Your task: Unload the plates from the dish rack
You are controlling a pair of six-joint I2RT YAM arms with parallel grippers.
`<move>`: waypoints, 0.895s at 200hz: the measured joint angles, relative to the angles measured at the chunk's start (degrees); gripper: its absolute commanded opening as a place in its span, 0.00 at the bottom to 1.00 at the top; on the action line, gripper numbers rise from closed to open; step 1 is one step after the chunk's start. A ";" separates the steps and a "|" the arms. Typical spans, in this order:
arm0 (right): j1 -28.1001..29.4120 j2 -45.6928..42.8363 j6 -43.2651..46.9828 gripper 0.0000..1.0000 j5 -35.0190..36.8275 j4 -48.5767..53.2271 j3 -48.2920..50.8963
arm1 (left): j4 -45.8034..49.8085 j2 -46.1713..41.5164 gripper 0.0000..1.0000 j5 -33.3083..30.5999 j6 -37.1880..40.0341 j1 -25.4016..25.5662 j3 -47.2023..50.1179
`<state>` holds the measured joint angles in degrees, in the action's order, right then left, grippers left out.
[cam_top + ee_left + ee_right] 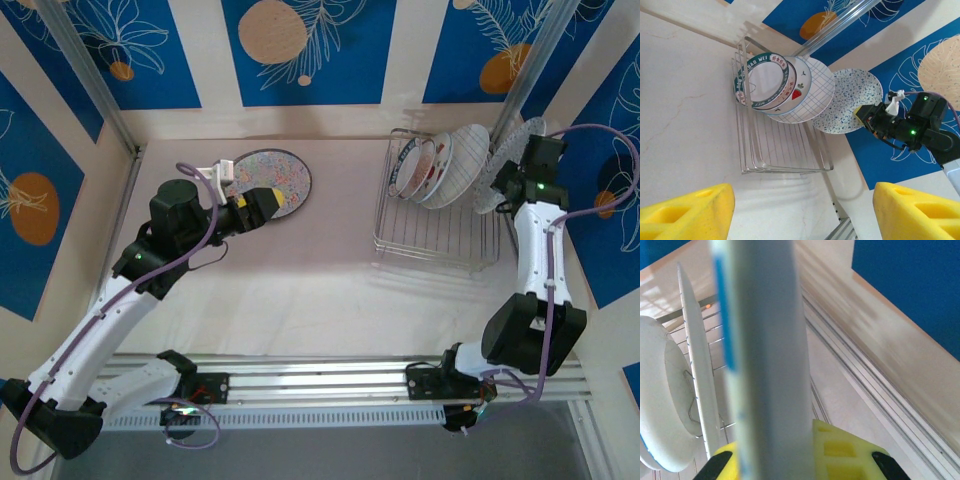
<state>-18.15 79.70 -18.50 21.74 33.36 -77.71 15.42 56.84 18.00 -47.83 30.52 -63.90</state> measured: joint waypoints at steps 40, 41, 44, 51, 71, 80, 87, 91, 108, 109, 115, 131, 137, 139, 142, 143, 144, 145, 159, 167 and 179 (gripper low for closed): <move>0.35 -4.22 -1.57 0.00 1.95 3.50 -0.70 | -0.02 0.00 0.73 0.33 -0.02 0.00 0.00; 0.37 -4.28 -1.57 0.00 2.03 3.58 -0.74 | -0.02 0.00 0.73 0.35 -0.02 0.00 0.00; 0.44 -4.57 -1.68 0.00 2.19 3.93 -0.96 | -0.02 0.00 0.73 0.44 -0.02 0.00 0.00; 0.66 -5.31 -1.92 0.00 2.80 4.63 -1.42 | -0.04 0.00 0.73 0.52 -0.02 0.02 0.00; 1.66 -7.61 -2.93 0.00 4.87 7.02 -3.48 | -0.15 0.00 0.73 0.92 -0.07 0.04 0.00; 2.01 -8.76 -3.43 0.00 5.73 8.00 -4.39 | -0.31 0.00 0.73 1.09 -0.09 0.04 0.00; 2.23 -9.55 -3.74 0.00 6.27 8.81 -5.14 | -0.48 0.00 0.73 1.16 -0.15 0.04 0.00; 2.40 -9.92 -3.85 0.00 6.56 9.29 -5.60 | -0.63 0.00 0.73 1.27 -0.20 0.04 0.00; 3.23 -11.17 -4.24 0.00 7.67 11.37 -8.35 | -1.55 0.26 0.73 1.55 -0.26 0.07 0.00; 3.32 -11.26 -4.28 0.00 7.76 11.50 -8.59 | -1.60 0.28 0.73 1.53 -0.26 0.09 0.00; 3.63 -11.52 -4.42 0.00 8.07 12.09 -9.60 | -1.79 0.48 0.73 1.66 -0.31 0.15 0.00; 4.79 -12.00 -4.76 0.00 9.09 13.94 -12.68 | -2.58 1.20 0.74 1.99 -0.83 0.31 0.00; 5.42 -12.20 -4.85 0.00 9.51 14.51 -13.66 | -2.82 1.51 0.74 2.14 -1.16 0.37 0.00; 5.66 -12.28 -4.90 0.00 9.62 14.71 -14.01 | -2.91 1.57 0.74 2.19 -1.20 0.42 0.02; 6.03 -12.41 -5.05 0.00 9.79 15.02 -14.51 | -2.97 1.77 0.74 2.29 -1.36 0.46 0.02; 6.21 -12.44 -5.05 0.00 9.81 15.19 -14.71 | -3.02 1.84 0.74 2.38 -1.40 0.48 0.02; 6.27 -12.46 -5.07 0.00 9.81 15.26 -14.84 | -3.04 1.86 0.74 2.43 -1.40 0.48 0.02; 6.43 -12.50 -5.09 0.00 9.84 15.41 -15.08 | -3.04 1.88 0.74 2.43 -1.42 0.50 0.02; 8.28 -13.11 -5.46 0.00 10.10 16.96 -17.16 | -3.65 2.64 0.74 2.95 -2.21 0.83 0.02; 9.51 -13.42 -5.73 0.00 10.27 17.92 -18.27 | -4.20 3.10 0.74 3.19 -2.82 1.03 0.07; 11.47 -13.77 -6.16 0.00 10.64 19.58 -19.98 | -5.27 3.93 0.74 3.65 -3.85 1.31 0.20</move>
<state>-6.68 65.93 -24.67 32.38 52.95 -97.69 10.15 60.77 21.65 -51.68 31.83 -63.70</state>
